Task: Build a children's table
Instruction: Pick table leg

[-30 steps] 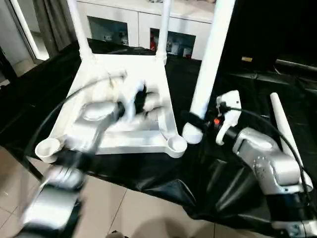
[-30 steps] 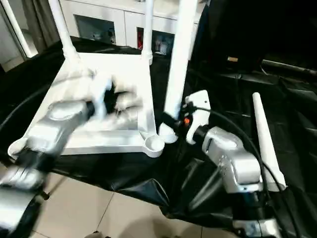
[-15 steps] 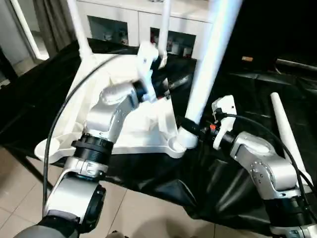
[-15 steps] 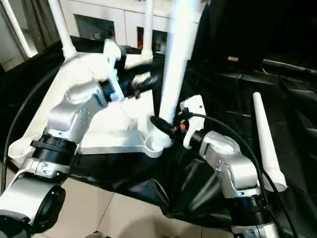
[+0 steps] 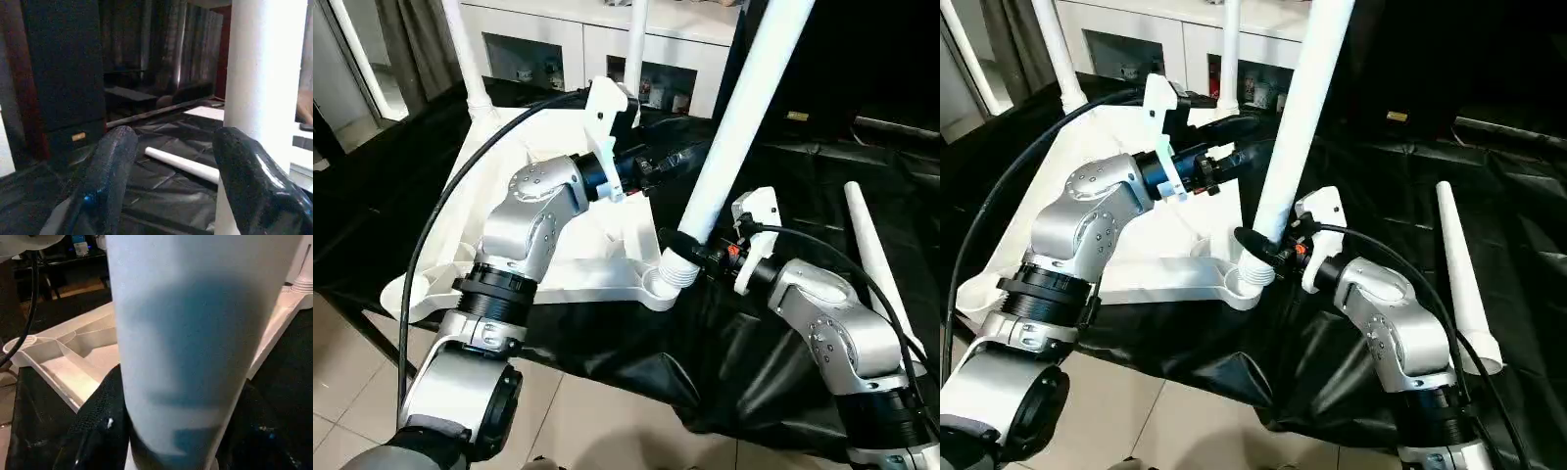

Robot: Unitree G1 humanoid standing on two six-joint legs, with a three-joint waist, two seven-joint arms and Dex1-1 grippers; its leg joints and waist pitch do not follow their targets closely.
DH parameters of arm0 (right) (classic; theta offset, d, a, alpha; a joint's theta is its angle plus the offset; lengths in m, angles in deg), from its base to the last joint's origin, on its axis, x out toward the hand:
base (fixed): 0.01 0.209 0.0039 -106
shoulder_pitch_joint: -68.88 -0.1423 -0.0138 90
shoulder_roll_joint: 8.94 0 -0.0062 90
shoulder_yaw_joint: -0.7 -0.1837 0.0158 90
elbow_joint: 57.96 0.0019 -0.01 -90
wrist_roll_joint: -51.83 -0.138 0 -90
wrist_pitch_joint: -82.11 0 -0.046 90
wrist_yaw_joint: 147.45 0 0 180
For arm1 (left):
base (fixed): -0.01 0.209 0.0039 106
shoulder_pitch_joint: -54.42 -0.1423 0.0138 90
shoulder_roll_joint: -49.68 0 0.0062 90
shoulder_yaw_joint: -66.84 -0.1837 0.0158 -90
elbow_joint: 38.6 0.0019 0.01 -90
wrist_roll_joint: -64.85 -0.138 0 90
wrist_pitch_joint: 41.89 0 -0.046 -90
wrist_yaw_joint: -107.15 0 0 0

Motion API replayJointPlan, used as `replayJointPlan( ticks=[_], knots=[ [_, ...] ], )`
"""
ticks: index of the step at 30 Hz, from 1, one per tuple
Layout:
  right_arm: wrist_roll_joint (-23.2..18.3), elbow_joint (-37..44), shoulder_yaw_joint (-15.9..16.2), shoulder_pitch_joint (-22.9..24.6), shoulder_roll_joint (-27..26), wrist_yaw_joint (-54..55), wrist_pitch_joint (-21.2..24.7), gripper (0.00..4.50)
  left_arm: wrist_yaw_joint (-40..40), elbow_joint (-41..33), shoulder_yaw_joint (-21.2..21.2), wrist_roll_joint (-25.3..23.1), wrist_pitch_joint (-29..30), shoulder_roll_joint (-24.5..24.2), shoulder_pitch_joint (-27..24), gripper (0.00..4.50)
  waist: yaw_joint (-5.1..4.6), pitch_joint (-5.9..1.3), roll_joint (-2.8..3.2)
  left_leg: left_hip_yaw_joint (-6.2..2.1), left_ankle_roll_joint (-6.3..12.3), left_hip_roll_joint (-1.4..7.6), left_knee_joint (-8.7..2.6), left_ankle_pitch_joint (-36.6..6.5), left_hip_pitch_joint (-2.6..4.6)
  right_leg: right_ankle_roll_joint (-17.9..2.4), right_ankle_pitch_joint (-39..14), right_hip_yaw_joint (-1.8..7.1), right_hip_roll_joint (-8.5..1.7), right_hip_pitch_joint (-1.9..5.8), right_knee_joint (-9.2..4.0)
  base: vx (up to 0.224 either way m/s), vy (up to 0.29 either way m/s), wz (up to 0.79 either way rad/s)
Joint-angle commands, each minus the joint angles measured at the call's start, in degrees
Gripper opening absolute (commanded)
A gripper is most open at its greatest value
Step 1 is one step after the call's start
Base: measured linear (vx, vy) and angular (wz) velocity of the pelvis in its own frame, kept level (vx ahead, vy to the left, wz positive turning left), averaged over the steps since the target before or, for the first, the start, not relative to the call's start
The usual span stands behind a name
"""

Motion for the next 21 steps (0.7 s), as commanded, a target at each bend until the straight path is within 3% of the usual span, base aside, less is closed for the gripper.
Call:
replayJointPlan(
  ticks=[1,12,14,17,19,21],
  knots=[
    [0.4,0.84,0.74,0.02,0.2,-0.21,-0.21,1.89,-1.61,-1.67,-1.92,0.01,0.7,1.08,0.12,2.97,-0.14,-4.49,-0.15,0.13,0.92,0.75,-3.8,-9.44,0.32,-9.55,-13.36,2.25,-2.88,3.68,-4.09,0.0,0.0,0.0],
    [0.88,0.4,0.95,-0.3,0.05,-0.3,-0.64,1.88,-0.55,-0.56,-1.33,-0.9,-0.2,0.92,0.75,2.97,-0.13,-4.4,-0.15,0.13,0.69,0.68,-3.85,-10.35,0.32,-8.59,-15.49,2.26,-2.85,3.58,-4.39,0.0,0.0,0.0],
    [-0.05,-0.39,-1.7,-1.01,-0.8,1.67,-1.1,1.88,0.57,0.69,2.31,0.23,-0.88,-0.69,1.04,2.97,-0.13,-4.43,0.13,0.06,0.54,0.67,-3.88,-10.34,0.34,-8.85,-14.7,2.26,-2.84,3.59,-4.26,0.0,0.0,0.0],
    [-1.15,-1.22,-4.05,-1.71,-1.55,3.26,-1.31,1.88,0.41,1.32,4.51,1.21,-0.76,-2.39,1.11,2.97,-0.29,-4.43,0.11,0.09,0.33,0.56,-3.89,-10.65,0.38,-8.88,-15.01,2.23,-2.82,3.54,-4.31,0.0,0.0,0.0],
    [-1.15,-1.22,-4.05,-1.71,-1.55,3.26,-1.31,1.88,0.41,1.32,4.51,1.21,-0.76,-2.39,1.11,2.97,-0.38,-4.42,0.2,0.06,0.08,0.6,-3.94,-11.1,0.54,-8.96,-15.37,2.18,-2.77,3.46,-4.32,0.0,0.0,0.0],
    [-1.45,-2.07,-5.48,-2.18,-1.6,4.2,-1.6,1.88,-2.87,1.61,4.61,1.33,-0.22,-5.35,-0.04,2.97,-0.34,-4.47,0.38,0.0,-0.03,0.65,-4.02,-10.68,0.54,-9.28,-14.22,2.23,-2.76,3.45,-4.15,0.0,0.0,0.0]
  ],
)
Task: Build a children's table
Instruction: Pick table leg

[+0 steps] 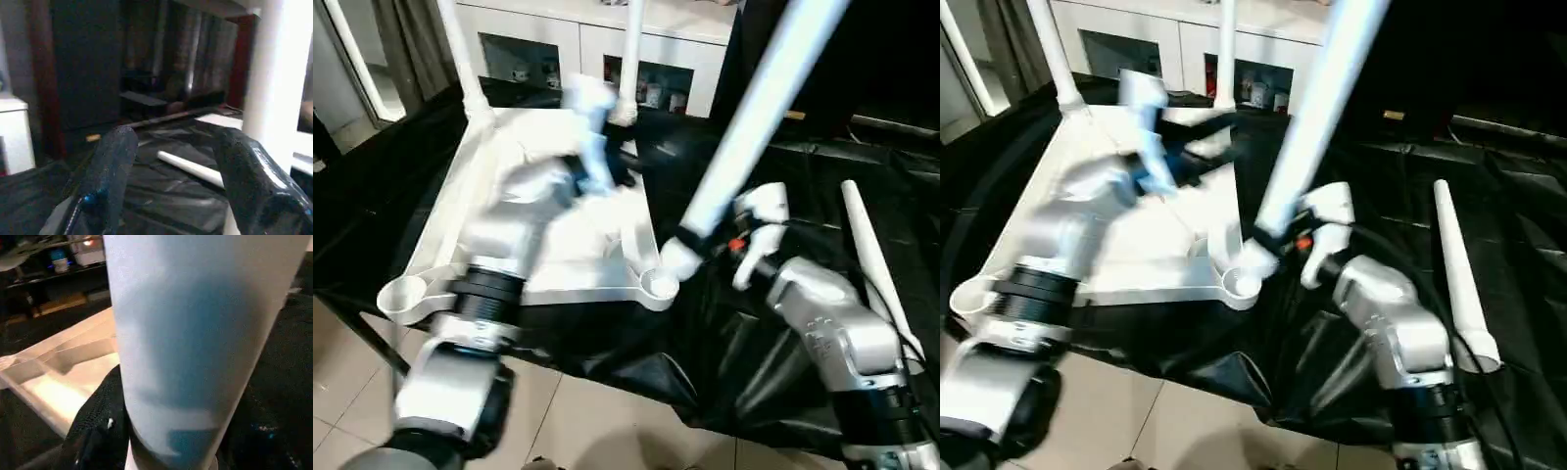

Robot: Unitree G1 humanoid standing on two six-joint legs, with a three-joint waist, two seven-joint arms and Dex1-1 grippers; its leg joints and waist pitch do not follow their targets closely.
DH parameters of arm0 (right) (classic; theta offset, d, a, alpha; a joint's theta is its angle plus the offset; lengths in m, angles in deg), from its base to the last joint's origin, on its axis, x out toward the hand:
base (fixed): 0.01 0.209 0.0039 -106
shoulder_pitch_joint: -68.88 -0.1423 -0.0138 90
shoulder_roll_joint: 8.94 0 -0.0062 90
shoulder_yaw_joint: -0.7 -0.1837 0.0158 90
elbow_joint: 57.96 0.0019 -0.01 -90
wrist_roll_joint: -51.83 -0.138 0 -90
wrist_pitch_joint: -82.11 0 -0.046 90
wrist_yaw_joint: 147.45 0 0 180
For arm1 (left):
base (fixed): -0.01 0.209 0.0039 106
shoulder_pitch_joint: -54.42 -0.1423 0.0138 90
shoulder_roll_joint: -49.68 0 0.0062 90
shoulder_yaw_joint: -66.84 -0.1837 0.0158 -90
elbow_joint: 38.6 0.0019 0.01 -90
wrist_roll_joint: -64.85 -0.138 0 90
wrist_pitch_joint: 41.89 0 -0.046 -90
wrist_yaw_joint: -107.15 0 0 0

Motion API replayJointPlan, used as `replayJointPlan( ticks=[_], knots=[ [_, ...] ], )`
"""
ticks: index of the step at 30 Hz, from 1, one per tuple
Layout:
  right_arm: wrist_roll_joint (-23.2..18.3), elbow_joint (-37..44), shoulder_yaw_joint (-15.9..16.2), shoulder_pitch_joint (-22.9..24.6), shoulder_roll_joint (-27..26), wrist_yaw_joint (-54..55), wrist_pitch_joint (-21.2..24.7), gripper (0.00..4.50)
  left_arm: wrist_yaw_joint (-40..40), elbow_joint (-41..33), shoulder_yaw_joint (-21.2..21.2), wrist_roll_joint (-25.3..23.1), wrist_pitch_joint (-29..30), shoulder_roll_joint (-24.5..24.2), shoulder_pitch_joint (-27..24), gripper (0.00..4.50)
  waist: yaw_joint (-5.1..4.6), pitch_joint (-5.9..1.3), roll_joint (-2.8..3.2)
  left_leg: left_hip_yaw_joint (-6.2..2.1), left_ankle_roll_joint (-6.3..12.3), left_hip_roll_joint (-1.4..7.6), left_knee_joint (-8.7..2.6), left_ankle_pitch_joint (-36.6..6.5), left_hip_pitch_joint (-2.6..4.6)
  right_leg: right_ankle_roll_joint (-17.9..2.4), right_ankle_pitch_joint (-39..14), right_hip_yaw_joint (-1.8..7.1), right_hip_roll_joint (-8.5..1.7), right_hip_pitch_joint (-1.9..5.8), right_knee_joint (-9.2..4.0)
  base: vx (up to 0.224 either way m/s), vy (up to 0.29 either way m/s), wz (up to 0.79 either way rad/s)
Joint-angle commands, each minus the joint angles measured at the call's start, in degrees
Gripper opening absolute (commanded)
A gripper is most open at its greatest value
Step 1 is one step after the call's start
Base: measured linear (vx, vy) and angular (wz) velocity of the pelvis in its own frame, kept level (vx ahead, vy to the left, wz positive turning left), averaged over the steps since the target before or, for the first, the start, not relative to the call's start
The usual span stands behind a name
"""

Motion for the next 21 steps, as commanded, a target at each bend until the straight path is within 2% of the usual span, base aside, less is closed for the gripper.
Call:
replayJointPlan(
  ticks=[1,3,4,5,6,8,11,12,14,16,21],
  knots=[
    [-0.15,-0.68,-1.63,-1.23,0.61,0.67,-1.45,1.88,-4.55,0.41,-0.76,-0.55,-0.23,-2.6,-1.16,2.97,-0.08,-4.52,0.39,-0.03,-0.23,0.66,-4.07,-10.59,0.57,-9.55,-13.58,2.23,-2.79,3.46,-4.03,0.0,0.0,0.0],
    [0.28,-1.04,-1.63,-1.23,0.86,0.73,-1.7,1.88,-6.63,0.61,-1.5,-1.08,-0.58,-3.94,-1.98,2.97,-0.28,-4.42,0.55,0.09,-0.45,0.66,-4.08,-10.86,0.62,-9.78,-13.21,2.32,-2.79,3.46,-3.96,0.0,0.0,0.0],
    [2.34,-1.61,0.13,-0.62,2.31,-0.14,-1.87,1.88,-12.23,1.45,-7.86,-6.73,-4.32,-8.11,-5.44,2.97,-0.26,-4.44,0.53,0.07,-0.42,0.66,-4.1,-10.75,0.6,-9.77,-13.14,2.31,-2.79,3.46,-4.03,0.0,0.0,0.0],
    [2.34,-1.61,0.13,-0.62,2.31,-0.14,-1.87,1.88,-12.23,1.45,-7.86,-6.73,-4.32,-8.11,-5.44,2.97,-0.3,-4.35,0.7,-0.03,-0.4,0.82,-4.29,-11.02,0.65,-8.89,-13.82,2.35,-2.75,3.35,-4.07,0.0,0.0,0.0],
    [3.11,-1.68,0.97,-0.33,2.92,-0.61,-1.78,1.88,-14.06,1.87,-10.54,-9.15,-6.07,-9.51,-6.77,2.97,-0.48,-4.19,0.57,0.05,-0.48,0.74,-4.41,-11.42,0.67,-8.6,-14.51,2.4,-2.64,3.26,-4.24,0.0,0.0,0.0],
    [3.83,-1.61,1.78,0.04,3.45,-0.98,-1.33,1.88,-17.17,2.62,-13.69,-11.51,-7.36,-11.15,-8.43,2.97,-0.38,-4.52,0.78,0.06,-0.95,0.79,-4.27,-10.99,0.77,-8.6,-13.72,2.57,-2.87,3.35,-4.01,0.0,0.0,0.0],
    [3.9,-1.56,1.88,0.13,3.53,-0.98,-1.09,1.88,-18.39,2.9,-14.54,-11.83,-7.23,-11.62,-8.88,2.97,-0.1,-4.54,0.89,0.12,-1.12,0.91,-4.3,-11.32,0.85,-10.0,-12.07,2.57,-3.0,3.27,-3.83,0.0,0.0,0.0],
    [3.79,-1.37,1.95,0.21,3.71,-1.23,-0.64,1.88,-19.42,4.67,-15.45,-12.76,-7.82,-12.0,-9.04,2.79,-0.04,-4.45,0.82,0.09,-1.22,0.9,-4.33,-11.67,0.75,-10.29,-12.4,2.55,-3.03,3.35,-3.8,0.0,0.0,0.0],
    [3.83,-1.27,2.07,0.25,4.08,-1.58,-0.37,1.88,-20.1,7.04,-16.5,-14.17,-8.98,-12.4,-8.82,2.68,-0.12,-4.16,0.81,0.12,-1.27,0.73,-4.42,-13.5,0.85,-9.43,-15.89,2.51,-2.95,3.2,-4.37,0.0,0.0,0.0],
    [3.77,-1.28,2.07,0.22,4.37,-1.81,-0.17,1.88,-19.91,9.75,-17.37,-15.77,-10.32,-12.58,-8.14,2.5,-0.14,-4.18,0.76,0.04,-1.47,0.75,-4.43,-13.76,0.83,-8.8,-17.24,2.56,-3.06,3.26,-4.45,0.0,0.0,0.0],
    [4.3,-1.57,2.44,0.28,5.14,-2.41,-0.48,1.88,-20.36,16.72,-20.87,-21.02,-14.39,-13.13,-6.32,2.15,-0.07,-4.35,0.92,-0.03,-1.38,0.73,-4.37,-13.67,0.92,-8.32,-16.94,2.56,-3.06,3.21,-4.53,0.0,0.0,0.0]
  ],
)
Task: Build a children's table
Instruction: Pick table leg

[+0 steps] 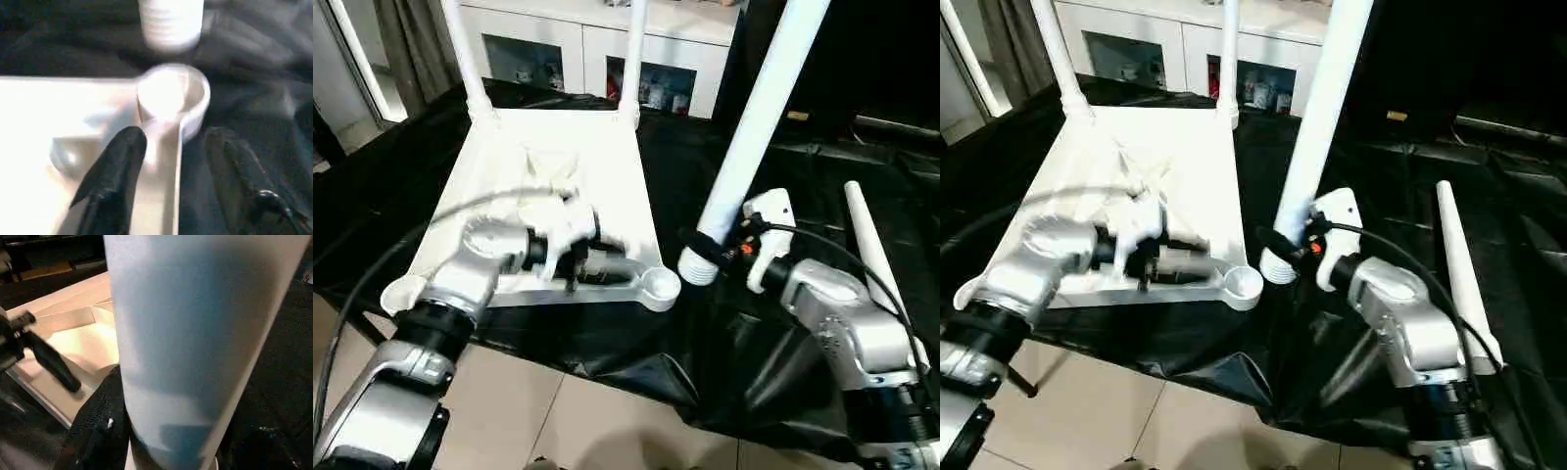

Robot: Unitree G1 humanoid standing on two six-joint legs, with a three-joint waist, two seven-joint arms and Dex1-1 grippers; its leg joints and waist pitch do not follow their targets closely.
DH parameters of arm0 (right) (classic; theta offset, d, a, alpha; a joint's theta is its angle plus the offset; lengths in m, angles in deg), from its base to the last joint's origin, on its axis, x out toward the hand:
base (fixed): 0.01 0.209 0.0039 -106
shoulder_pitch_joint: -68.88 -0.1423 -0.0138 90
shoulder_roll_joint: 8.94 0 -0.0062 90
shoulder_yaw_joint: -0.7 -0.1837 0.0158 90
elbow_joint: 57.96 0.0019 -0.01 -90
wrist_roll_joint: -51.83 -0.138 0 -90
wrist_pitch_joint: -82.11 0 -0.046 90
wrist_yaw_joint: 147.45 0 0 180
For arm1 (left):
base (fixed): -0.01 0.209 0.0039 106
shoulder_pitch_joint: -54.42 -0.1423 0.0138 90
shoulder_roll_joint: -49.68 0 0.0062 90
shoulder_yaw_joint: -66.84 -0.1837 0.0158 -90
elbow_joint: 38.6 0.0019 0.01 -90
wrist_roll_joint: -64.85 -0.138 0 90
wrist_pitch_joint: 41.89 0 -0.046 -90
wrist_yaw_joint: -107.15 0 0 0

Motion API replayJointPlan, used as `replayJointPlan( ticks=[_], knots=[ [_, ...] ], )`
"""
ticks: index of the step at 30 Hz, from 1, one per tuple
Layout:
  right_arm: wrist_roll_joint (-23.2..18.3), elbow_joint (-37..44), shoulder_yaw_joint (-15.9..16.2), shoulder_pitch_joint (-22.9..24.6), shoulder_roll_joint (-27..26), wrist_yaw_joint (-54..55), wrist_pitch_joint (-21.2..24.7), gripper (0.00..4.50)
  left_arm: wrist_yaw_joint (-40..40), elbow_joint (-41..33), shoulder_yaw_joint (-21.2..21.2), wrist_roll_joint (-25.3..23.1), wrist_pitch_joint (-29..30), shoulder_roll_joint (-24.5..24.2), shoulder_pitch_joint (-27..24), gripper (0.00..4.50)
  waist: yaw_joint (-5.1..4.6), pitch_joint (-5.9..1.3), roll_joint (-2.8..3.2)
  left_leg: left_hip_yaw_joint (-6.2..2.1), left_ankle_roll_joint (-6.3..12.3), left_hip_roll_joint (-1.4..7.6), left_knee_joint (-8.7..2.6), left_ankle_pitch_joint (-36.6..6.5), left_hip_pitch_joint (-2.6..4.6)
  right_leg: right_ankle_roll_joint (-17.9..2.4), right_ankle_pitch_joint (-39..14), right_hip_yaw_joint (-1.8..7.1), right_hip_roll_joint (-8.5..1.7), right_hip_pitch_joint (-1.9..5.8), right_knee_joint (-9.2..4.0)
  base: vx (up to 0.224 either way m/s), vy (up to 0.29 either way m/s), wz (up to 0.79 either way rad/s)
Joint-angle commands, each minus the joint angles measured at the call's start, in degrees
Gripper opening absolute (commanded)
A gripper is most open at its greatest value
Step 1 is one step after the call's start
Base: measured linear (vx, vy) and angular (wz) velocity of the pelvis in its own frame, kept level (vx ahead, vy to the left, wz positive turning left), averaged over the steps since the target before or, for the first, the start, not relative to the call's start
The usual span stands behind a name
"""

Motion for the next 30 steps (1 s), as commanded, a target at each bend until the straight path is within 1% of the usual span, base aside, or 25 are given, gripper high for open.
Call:
replayJointPlan(
  ticks=[1,2,4,5,6,7,8,9,10,11,13,15,16,18,19,20,23,25,26,30],
  knots=[
    [0.55,0.49,0.2,-0.1,0.66,-0.21,-0.25,1.88,-0.43,1.82,-1.53,-2.3,-2.28,-0.56,1.31,2.05,-0.18,-4.33,0.64,-0.14,-1.45,0.78,-4.33,-13.21,0.67,-8.67,-16.02,2.48,-3.11,3.31,-4.39,0.0,0.0,0.0],
    [0.63,0.61,0.3,0.01,0.7,-0.22,-0.26,1.88,-0.01,3.04,-1.99,-2.96,-2.72,-0.31,1.6,1.96,-0.17,-4.44,0.78,-0.15,-1.57,0.86,-4.3,-12.72,0.68,-9.29,-14.59,2.5,-3.16,3.36,-4.1,0.0,0.0,0.0],
    [0.64,0.68,0.31,0.05,0.72,-0.19,-0.21,1.88,0.59,4.17,-2.12,-3.61,-3.54,0.01,1.88,1.82,-0.26,-4.41,0.77,-0.07,-1.39,0.85,-4.26,-12.76,0.72,-10.1,-13.2,2.51,-3.04,3.28,-4.12,0.0,0.0,0.0],
    [0.61,0.84,0.36,0.14,0.79,-0.11,-0.13,1.88,2.11,6.91,-2.51,-5.1,-5.03,0.57,2.6,1.72,-0.15,-4.47,0.89,-0.07,-1.27,0.8,-4.22,-12.74,0.74,-10.38,-13.05,2.48,-3.14,3.38,-4.09,0.0,0.0,0.0],
    [0.58,0.9,0.38,0.17,0.82,-0.09,-0.11,1.88,2.6,7.94,-2.68,-5.64,-5.64,0.76,2.89,1.62,-0.17,-4.48,0.76,-0.05,-1.22,0.77,-4.15,-12.85,0.74,-10.32,-13.08,2.46,-3.1,3.42,-4.11,0.0,0.0,0.0],
    [0.58,0.9,0.38,0.17,0.82,-0.09,-0.11,1.88,2.6,7.94,-2.68,-5.64,-5.64,0.76,2.89,1.62,-0.13,-4.5,0.77,-0.04,-1.13,0.77,-4.14,-12.79,0.74,-10.33,-13.06,2.47,-3.11,3.41,-4.16,0.0,0.0,0.0],
    [0.52,1.19,0.34,0.37,0.9,-0.06,-0.03,1.88,4.1,9.72,-3.12,-6.81,-6.54,0.99,3.43,1.54,-0.08,-4.46,1.06,-0.14,-1.23,0.88,-4.21,-12.92,0.76,-10.56,-13.0,2.5,-3.21,3.4,-4.06,0.0,0.0,0.0],
    [0.5,1.34,0.3,0.47,0.93,-0.09,0.02,1.88,4.36,10.45,-3.14,-7.06,-6.94,1.14,3.66,1.46,-0.12,-4.38,0.98,-0.1,-1.16,0.86,-4.25,-13.31,0.76,-10.45,-13.4,2.45,-3.1,3.33,-4.26,0.0,0.0,0.0],
    [0.5,1.35,0.3,0.48,0.93,-0.09,0.02,1.88,4.37,10.5,-3.14,-7.08,-6.97,1.15,3.68,1.33,-0.08,-4.43,0.86,-0.14,-1.25,0.88,-4.23,-13.55,0.8,-10.49,-13.57,2.47,-3.21,3.43,-4.23,0.0,0.0,0.0],
    [0.55,1.57,0.19,0.67,0.96,-0.22,0.12,1.88,4.42,11.66,-2.86,-7.12,-7.52,1.51,4.06,1.26,-0.08,-4.31,0.98,-0.1,-1.26,0.87,-4.26,-14.1,0.79,-10.52,-14.3,2.47,-3.21,3.35,-4.39,0.0,0.0,0.0],
    [0.65,1.88,0.1,0.93,0.9,-0.36,0.24,1.88,3.96,12.67,-2.6,-7.08,-8.21,1.83,4.4,1.13,0.0,-4.29,0.86,-0.07,-1.19,0.75,-4.22,-14.84,0.9,-9.97,-16.59,2.43,-3.24,3.34,-4.64,0.0,0.0,0.0],
    [0.66,1.99,0.08,0.99,0.85,-0.36,0.31,1.88,3.76,12.88,-2.4,-6.91,-8.28,1.93,4.47,1.0,0.01,-4.2,0.83,-0.13,-1.25,0.79,-4.27,-15.05,0.83,-9.47,-18.18,2.41,-3.28,3.31,-4.78,0.0,0.0,0.0],
    [0.63,2.1,0.09,1.06,0.86,-0.34,0.35,1.88,3.59,13.72,-2.08,-6.96,-8.93,2.2,4.74,0.88,0.02,-4.18,1.03,-0.2,-1.32,0.85,-4.34,-15.41,0.91,-9.37,-18.75,2.38,-3.28,3.19,-4.84,0.0,0.0,0.0],
    [0.59,2.21,0.13,1.15,0.88,-0.32,0.39,1.88,3.23,14.68,-1.76,-7.06,-9.76,2.51,5.03,0.71,-0.03,-4.13,0.85,-0.19,-1.3,0.77,-4.32,-15.99,0.9,-9.06,-19.8,2.34,-3.28,3.21,-5.05,0.0,0.0,0.0],
    [0.55,2.29,0.15,1.21,0.93,-0.33,0.42,1.88,3.07,15.09,-1.77,-7.16,-10.19,2.6,5.12,0.71,0.01,-4.1,0.91,-0.2,-1.26,0.76,-4.34,-16.32,0.98,-8.84,-20.71,2.31,-3.28,3.12,-5.18,0.0,0.0,0.0],
    [0.5,2.35,0.14,1.26,0.98,-0.36,0.45,1.88,2.97,15.31,-1.81,-7.2,-10.43,2.65,5.16,0.55,-0.02,-4.11,0.84,-0.22,-1.25,0.77,-4.33,-16.51,1.02,-8.66,-21.42,2.28,-3.29,3.08,-5.24,0.0,0.0,0.0],
    [0.48,2.38,0.11,1.26,1.02,-0.41,0.48,1.88,2.91,16.27,-1.58,-7.28,-11.16,2.84,5.4,0.29,-0.01,-4.11,0.79,-0.28,-1.18,0.83,-4.38,-16.42,0.98,-8.44,-21.73,2.28,-3.33,3.04,-5.25,0.0,0.0,0.0],
    [0.47,2.42,0.07,1.22,1.03,-0.4,0.55,1.88,2.9,16.44,-1.32,-7.21,-11.42,2.81,5.39,0.11,-0.03,-4.12,0.87,-0.32,-1.18,0.91,-4.42,-16.31,0.95,-8.73,-21.08,2.28,-3.33,3.04,-5.15,0.0,0.0,0.0],
    [0.41,2.48,0.02,1.16,1.0,-0.37,0.64,1.88,3.1,16.8,-1.04,-7.24,-11.87,2.85,5.45,0.0,-0.03,-4.14,0.78,-0.29,-1.11,0.86,-4.39,-16.23,0.89,-8.77,-20.83,2.29,-3.34,3.08,-5.15,0.0,0.0,0.0],
    [0.13,2.47,-0.29,0.75,0.9,-0.3,0.81,1.88,2.85,16.9,-0.48,-6.87,-12.33,2.8,5.21,0.0,-0.04,-4.18,0.75,-0.26,-0.98,0.88,-4.39,-15.62,0.82,-9.18,-19.66,2.33,-3.35,3.15,-4.95,0.0,0.0,0.0]
  ],
)
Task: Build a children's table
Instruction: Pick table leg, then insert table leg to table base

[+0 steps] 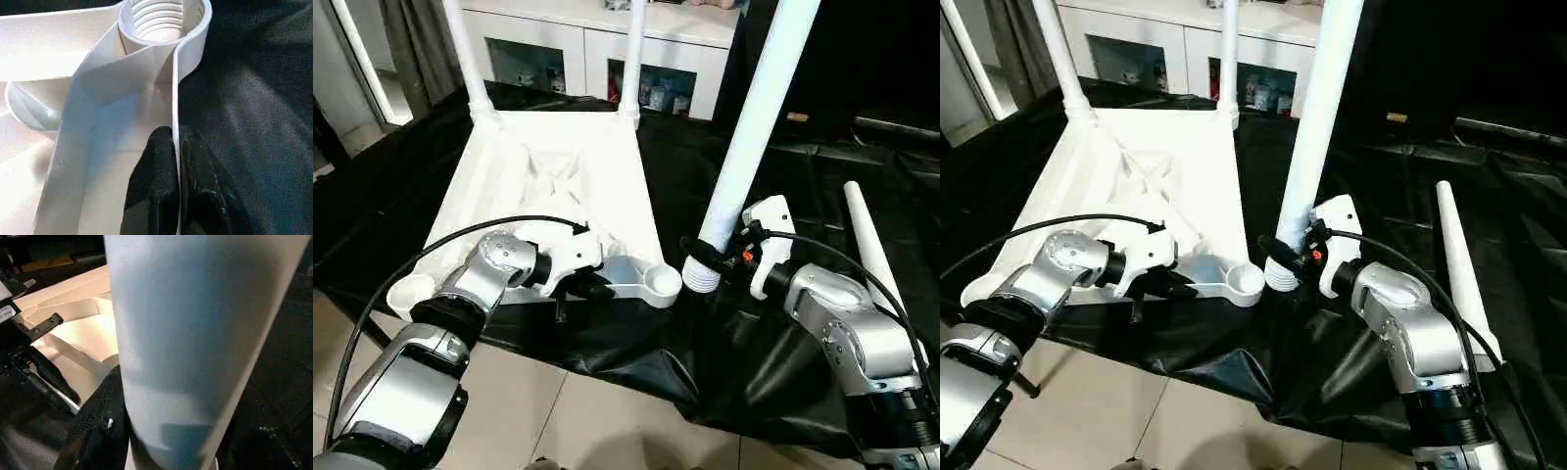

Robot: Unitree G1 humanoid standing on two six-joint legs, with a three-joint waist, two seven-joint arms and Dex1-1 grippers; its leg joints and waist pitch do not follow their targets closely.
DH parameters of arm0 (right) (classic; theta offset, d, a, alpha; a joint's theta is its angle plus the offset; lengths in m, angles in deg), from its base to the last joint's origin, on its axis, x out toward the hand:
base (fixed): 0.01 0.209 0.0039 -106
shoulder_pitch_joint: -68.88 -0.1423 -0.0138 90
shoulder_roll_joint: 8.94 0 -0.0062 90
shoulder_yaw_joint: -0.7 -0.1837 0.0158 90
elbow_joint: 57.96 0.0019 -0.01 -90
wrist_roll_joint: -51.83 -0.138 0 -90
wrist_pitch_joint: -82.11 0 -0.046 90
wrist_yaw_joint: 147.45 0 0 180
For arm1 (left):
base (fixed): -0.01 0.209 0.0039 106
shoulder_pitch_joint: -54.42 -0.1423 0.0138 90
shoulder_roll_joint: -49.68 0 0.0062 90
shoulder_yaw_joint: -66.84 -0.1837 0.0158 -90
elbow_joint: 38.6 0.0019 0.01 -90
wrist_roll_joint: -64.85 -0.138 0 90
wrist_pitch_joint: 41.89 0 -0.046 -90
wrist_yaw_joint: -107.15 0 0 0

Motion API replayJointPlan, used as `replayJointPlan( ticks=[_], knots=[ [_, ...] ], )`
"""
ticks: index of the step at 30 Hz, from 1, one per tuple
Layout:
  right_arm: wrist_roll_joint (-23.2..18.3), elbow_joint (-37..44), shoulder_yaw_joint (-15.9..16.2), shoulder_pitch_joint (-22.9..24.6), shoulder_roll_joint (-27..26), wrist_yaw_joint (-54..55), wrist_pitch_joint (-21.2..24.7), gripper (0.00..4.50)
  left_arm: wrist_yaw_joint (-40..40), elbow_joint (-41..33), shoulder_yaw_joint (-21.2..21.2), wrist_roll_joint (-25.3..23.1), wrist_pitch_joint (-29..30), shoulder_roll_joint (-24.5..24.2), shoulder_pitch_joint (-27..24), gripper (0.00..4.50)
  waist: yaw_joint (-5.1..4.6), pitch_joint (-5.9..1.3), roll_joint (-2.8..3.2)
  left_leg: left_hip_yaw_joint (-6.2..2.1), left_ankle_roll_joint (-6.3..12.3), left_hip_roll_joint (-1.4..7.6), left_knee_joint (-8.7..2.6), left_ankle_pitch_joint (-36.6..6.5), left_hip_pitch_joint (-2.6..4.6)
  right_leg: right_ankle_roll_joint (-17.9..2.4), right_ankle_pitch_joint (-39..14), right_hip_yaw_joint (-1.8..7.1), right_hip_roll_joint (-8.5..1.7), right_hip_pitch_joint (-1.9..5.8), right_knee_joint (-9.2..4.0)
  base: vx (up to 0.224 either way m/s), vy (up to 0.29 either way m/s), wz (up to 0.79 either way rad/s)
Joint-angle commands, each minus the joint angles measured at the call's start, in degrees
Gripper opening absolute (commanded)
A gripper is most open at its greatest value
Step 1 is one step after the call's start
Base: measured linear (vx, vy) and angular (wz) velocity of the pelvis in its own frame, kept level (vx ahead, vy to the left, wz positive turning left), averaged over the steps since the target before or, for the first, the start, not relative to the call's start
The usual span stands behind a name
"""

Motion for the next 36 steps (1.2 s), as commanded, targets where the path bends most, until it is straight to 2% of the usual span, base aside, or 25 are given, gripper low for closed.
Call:
replayJointPlan(
  ticks=[1,6,8,9,10,13,16,17,19,21,26,30,32,36],
  knots=[
    [-0.67,1.9,-1.0,-0.6,0.48,-0.14,0.33,1.88,0.79,0.62,1.55,0.25,-0.7,0.1,0.46,0.0,-0.16,-4.11,0.39,-0.22,-0.92,0.88,-4.39,-15.56,0.72,-9.08,-19.72,2.36,-3.35,3.03,-4.93,0.0,0.0,0.0],
    [-1.43,1.73,-1.6,-1.41,0.08,-0.08,0.57,1.88,0.65,-0.04,4.23,2.98,-0.97,0.95,-0.52,0.0,-0.18,-4.11,0.07,-0.12,-0.49,0.83,-4.29,-14.36,0.56,-8.85,-20.22,2.38,-3.44,3.09,-4.95,0.0,0.0,0.0],
    [-1.46,1.62,-1.55,-1.57,-0.06,-0.15,0.58,1.88,0.88,-0.51,4.72,3.34,-1.4,1.08,-1.29,0.0,-0.17,-4.07,0.18,-0.09,-0.29,0.83,-4.29,-14.21,0.58,-8.69,-20.94,2.37,-3.44,3.01,-5.01,0.0,0.0,0.0],
    [-1.5,1.6,-1.5,-1.6,-0.15,-0.21,0.57,1.88,1.22,-0.69,4.87,3.44,-1.53,1.08,-1.64,0.0,-0.22,-4.05,-0.11,-0.05,-0.16,0.82,-4.29,-14.15,0.55,-8.55,-21.19,2.36,-3.43,2.99,-5.09,0.0,0.0,0.0],
    [-1.51,1.58,-1.49,-1.62,-0.2,-0.21,0.57,1.88,1.36,-0.75,4.97,3.52,-1.59,1.11,-1.77,0.0,-0.18,-4.07,0.05,-0.08,-0.04,0.81,-4.29,-13.91,0.54,-8.39,-21.55,2.35,-3.47,3.01,-5.04,0.0,0.0,0.0],
    [-1.97,1.3,-1.66,-2.12,-1.12,0.1,0.57,1.88,2.71,-1.59,6.54,4.81,-1.73,1.65,-3.37,0.0,-0.3,-4.03,-0.05,-0.1,0.22,0.86,-4.32,-13.58,0.39,-7.88,-22.73,2.33,-3.57,3.0,-5.08,0.0,0.0,0.0],
    [-2.56,1.3,-1.59,-2.43,-1.87,0.29,0.9,1.88,3.04,-2.28,6.63,4.3,-2.12,1.63,-4.9,0.0,-0.57,-3.99,-0.01,-0.09,0.5,0.75,-4.34,-13.66,0.39,-6.98,-24.69,2.28,-3.51,2.83,-5.31,0.0,0.0,0.0],
    [-2.75,1.23,-1.38,-2.58,-2.27,0.35,1.02,1.88,3.27,-2.71,6.78,4.22,-2.13,1.76,-5.57,0.0,-0.66,-3.97,-0.26,-0.06,0.55,0.78,-4.32,-13.95,0.43,-6.57,-25.81,2.26,-3.52,2.72,-5.43,0.0,0.0,0.0],
    [-2.87,1.17,-1.23,-2.67,-2.49,0.4,1.08,1.88,3.41,-2.99,6.98,4.15,-2.1,1.89,-5.96,0.0,-0.85,-3.96,-0.07,-0.11,0.6,0.81,-4.36,-13.87,0.37,-6.33,-26.35,2.26,-3.58,2.67,-5.47,0.0,0.0,0.0],
    [-2.72,0.56,-0.49,-3.49,-3.54,0.64,1.13,1.88,3.79,-3.73,7.27,3.92,-1.86,2.44,-7.09,0.0,-1.08,-3.98,-0.25,-0.09,0.73,0.75,-4.37,-13.82,0.34,-5.96,-26.9,2.25,-3.5,2.62,-5.52,0.0,0.0,0.0],
    [-2.06,-0.49,1.19,-4.54,-4.08,-0.01,2.13,1.88,4.6,-4.25,8.13,4.21,-1.33,3.3,-7.65,0.0,-1.48,-4.01,-0.09,-0.02,0.98,0.74,-4.37,-13.29,0.26,-6.38,-25.55,2.34,-3.44,2.6,-5.37,0.0,0.0,0.0],
    [0.1,-4.33,3.03,-6.54,-4.55,0.05,2.7,1.88,4.93,-5.09,9.58,5.29,-0.56,4.35,-7.98,0.0,-1.54,-4.15,0.05,0.05,0.86,0.78,-4.3,-12.82,0.27,-7.25,-23.63,2.37,-3.43,2.56,-5.18,0.0,0.0,0.0],
    [1.31,-7.03,3.46,-7.78,-4.94,0.42,1.97,1.88,4.96,-5.53,10.09,5.79,-0.17,4.63,-8.22,0.0,-1.59,-4.14,-0.29,0.12,0.8,0.77,-4.3,-12.75,0.2,-7.54,-23.48,2.38,-3.46,2.59,-5.14,0.0,0.0,0.0],
    [2.03,-10.07,3.63,-9.2,-5.35,0.61,0.51,1.88,4.17,-6.64,10.37,6.14,0.28,4.58,-9.08,0.0,-1.56,-4.24,-0.29,0.11,1.16,0.88,-4.27,-11.4,0.09,-8.09,-21.1,2.47,-3.57,2.69,-4.67,0.0,0.0,0.0]
  ],
)
